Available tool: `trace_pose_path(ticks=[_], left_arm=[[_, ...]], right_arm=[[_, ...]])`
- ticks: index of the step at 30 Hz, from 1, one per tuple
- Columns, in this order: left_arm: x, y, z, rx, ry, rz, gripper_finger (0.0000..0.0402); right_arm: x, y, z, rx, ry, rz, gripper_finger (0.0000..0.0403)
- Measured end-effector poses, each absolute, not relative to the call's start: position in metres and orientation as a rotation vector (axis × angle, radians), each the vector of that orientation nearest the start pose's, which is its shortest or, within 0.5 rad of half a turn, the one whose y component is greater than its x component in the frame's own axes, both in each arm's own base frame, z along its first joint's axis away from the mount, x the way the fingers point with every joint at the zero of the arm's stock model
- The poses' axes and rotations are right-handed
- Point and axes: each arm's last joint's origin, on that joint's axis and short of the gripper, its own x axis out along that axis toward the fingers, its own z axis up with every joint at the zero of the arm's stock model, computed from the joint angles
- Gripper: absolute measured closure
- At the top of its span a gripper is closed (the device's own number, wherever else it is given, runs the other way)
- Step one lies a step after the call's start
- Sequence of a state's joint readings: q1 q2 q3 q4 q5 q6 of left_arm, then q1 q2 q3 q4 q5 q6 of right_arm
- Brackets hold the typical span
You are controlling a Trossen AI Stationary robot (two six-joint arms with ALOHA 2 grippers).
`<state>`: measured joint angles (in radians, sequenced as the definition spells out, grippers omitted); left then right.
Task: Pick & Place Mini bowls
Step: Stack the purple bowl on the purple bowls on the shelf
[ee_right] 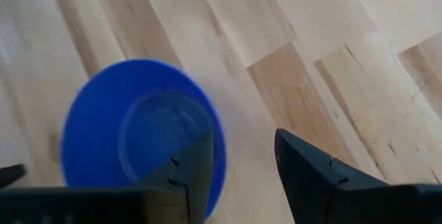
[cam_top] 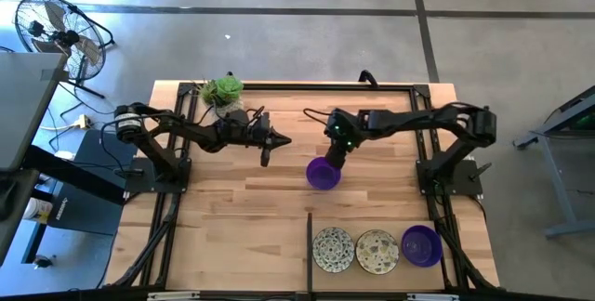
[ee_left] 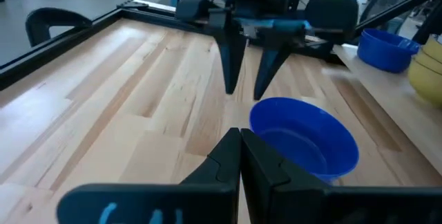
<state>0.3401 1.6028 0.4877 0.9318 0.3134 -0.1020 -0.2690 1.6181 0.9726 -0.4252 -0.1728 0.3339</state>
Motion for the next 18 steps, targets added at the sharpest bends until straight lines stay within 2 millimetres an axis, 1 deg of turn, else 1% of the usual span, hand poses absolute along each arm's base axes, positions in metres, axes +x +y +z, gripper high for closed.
trace_pose_path(ticks=[4,11,18], left_arm=[[0.271,0.086,0.156,-0.162,0.175,0.035,0.0401],[0.270,0.086,0.155,-0.166,0.187,0.035,0.0401],[0.270,0.086,0.155,-0.167,0.188,0.035,0.0401]], right_arm=[[0.305,-0.079,0.174,0.542,1.037,-0.254,0.0271],[0.311,-0.078,0.166,0.574,1.026,-0.206,0.0293],[0.315,-0.078,0.152,0.608,1.056,-0.184,0.0324]])
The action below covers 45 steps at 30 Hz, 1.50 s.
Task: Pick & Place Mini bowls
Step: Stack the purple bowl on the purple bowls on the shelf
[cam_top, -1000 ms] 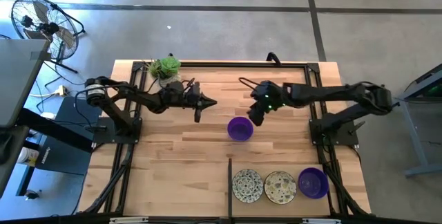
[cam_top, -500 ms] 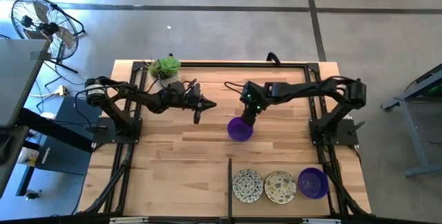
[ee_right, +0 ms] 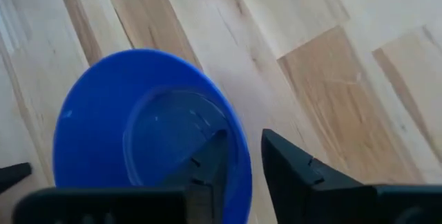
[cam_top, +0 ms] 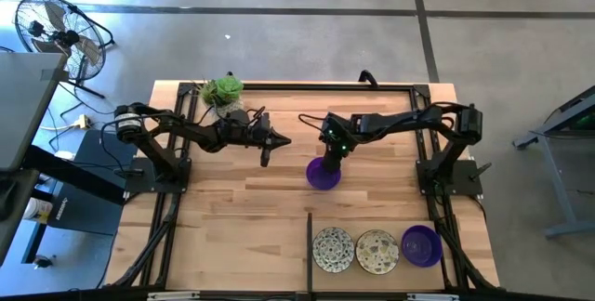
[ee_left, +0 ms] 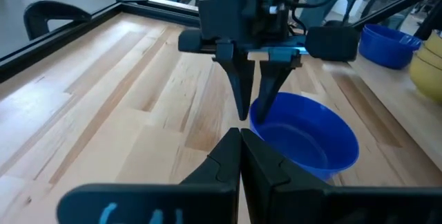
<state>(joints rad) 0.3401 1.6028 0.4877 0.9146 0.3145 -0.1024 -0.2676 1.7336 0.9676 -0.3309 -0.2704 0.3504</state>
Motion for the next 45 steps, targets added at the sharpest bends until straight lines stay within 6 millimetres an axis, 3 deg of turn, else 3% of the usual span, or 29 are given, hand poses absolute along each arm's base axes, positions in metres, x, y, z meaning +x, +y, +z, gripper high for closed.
trace_pose_path(ticks=[8,15,19,23,30,39,45], left_arm=[[0.270,0.086,0.155,-0.168,0.188,0.020,0.0401],[0.270,0.086,0.155,-0.169,0.189,0.018,0.0401],[0.270,0.086,0.155,-0.176,0.190,0.017,0.0401],[0.270,0.086,0.155,-0.176,0.190,0.017,0.0401],[0.270,0.086,0.155,-0.175,0.187,0.019,0.0401],[0.270,0.086,0.155,-0.167,0.186,0.038,0.0401],[0.271,0.087,0.155,-0.175,0.185,0.046,0.0401]], right_arm=[[0.317,-0.076,0.146,0.632,1.074,-0.157,0.0394],[0.309,-0.071,0.161,0.637,1.087,-0.044,0.0399],[0.286,-0.065,0.189,0.614,1.137,-0.028,0.0397],[0.248,-0.055,0.228,0.590,1.175,-0.063,0.0400],[0.177,-0.014,0.277,0.561,1.238,-0.146,0.0399],[0.135,0.044,0.289,0.558,1.353,-0.120,0.0400],[0.119,0.075,0.289,0.566,1.411,-0.116,0.0400]])
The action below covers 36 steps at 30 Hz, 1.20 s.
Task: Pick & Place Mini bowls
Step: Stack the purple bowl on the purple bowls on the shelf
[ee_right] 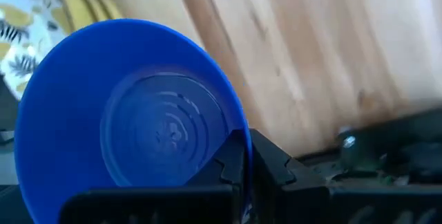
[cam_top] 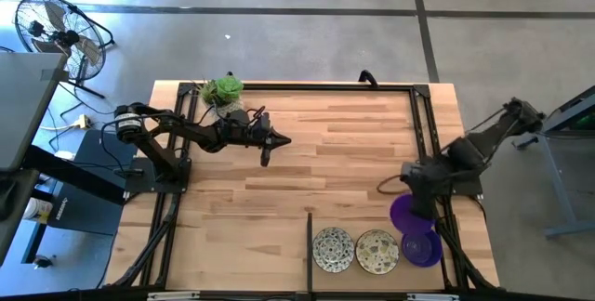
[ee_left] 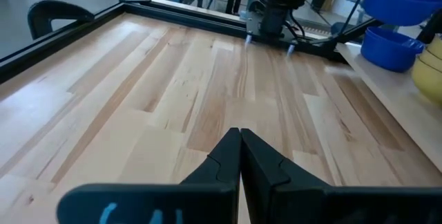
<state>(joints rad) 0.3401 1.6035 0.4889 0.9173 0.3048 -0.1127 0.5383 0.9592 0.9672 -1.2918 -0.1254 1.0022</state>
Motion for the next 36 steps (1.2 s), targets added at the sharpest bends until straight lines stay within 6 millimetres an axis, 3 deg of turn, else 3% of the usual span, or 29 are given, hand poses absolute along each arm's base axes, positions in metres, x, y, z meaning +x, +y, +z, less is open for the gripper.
trace_pose_path(ticks=[8,14,24,36], left_arm=[[0.271,0.087,0.155,-0.175,0.185,0.046,0.0401],[0.271,0.087,0.155,-0.176,0.185,0.046,0.0401],[0.271,0.087,0.155,-0.190,0.184,0.048,0.0401],[0.271,0.086,0.155,-0.203,0.186,0.043,0.0401]], right_arm=[[0.096,0.108,0.290,0.646,1.421,-0.143,0.0401],[0.082,0.132,0.283,0.581,1.409,-0.176,0.0401],[0.077,0.162,0.265,0.438,1.425,-0.198,0.0401],[0.079,0.177,0.250,0.335,1.413,-0.228,0.0400]])
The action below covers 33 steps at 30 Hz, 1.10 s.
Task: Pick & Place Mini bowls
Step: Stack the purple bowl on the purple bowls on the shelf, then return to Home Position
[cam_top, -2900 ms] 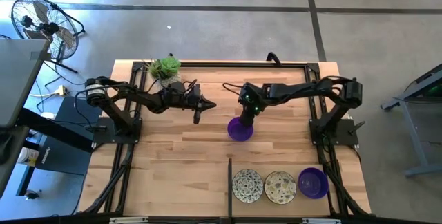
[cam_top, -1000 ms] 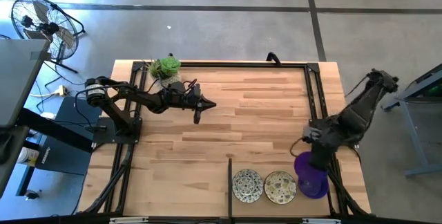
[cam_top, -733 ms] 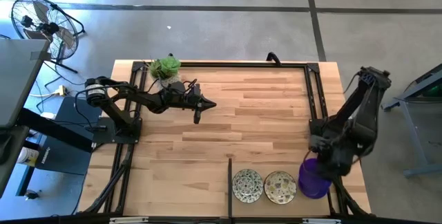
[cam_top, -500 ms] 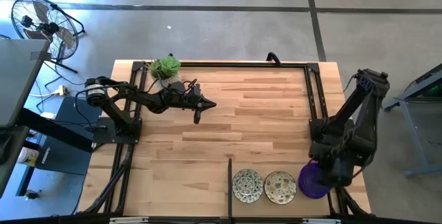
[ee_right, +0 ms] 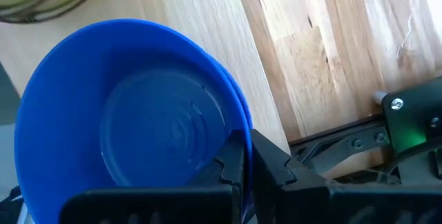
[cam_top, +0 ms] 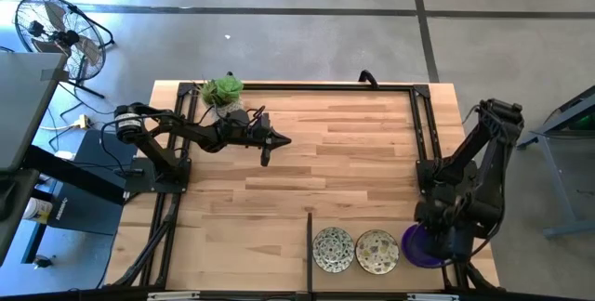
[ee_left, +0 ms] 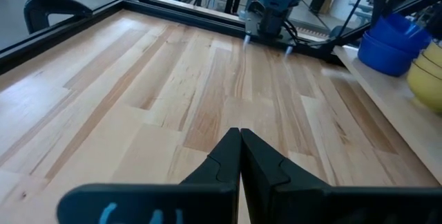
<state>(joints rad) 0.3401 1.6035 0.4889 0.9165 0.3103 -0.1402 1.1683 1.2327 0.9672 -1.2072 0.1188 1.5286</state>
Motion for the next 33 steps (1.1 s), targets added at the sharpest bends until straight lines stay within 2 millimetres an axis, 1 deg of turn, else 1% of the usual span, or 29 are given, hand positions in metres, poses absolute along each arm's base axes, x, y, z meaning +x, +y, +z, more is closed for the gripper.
trace_pose_path(ticks=[6,8,17,21,24,27,33], left_arm=[[0.271,0.086,0.155,-0.218,0.187,0.042,0.0401],[0.271,0.086,0.155,-0.218,0.186,0.042,0.0401],[0.271,0.086,0.155,-0.229,0.186,0.042,0.0401],[0.271,0.086,0.155,-0.229,0.187,0.042,0.0401],[0.271,0.086,0.155,-0.229,0.187,0.039,0.0401],[0.271,0.085,0.155,-0.202,0.190,-0.004,0.0401],[0.271,0.085,0.155,-0.153,0.189,-0.009,0.0401]], right_arm=[[0.082,0.185,0.241,0.293,1.430,-0.252,0.0399],[0.084,0.187,0.239,0.294,1.429,-0.255,0.0393],[0.083,0.187,0.239,0.299,1.452,-0.251,0.0317],[0.082,0.187,0.240,0.311,1.483,-0.240,0.0301],[0.081,0.185,0.244,0.334,1.465,-0.223,0.0306],[0.081,0.179,0.250,0.342,1.405,-0.213,0.0323],[0.084,0.164,0.266,0.296,1.136,-0.171,0.0375]])
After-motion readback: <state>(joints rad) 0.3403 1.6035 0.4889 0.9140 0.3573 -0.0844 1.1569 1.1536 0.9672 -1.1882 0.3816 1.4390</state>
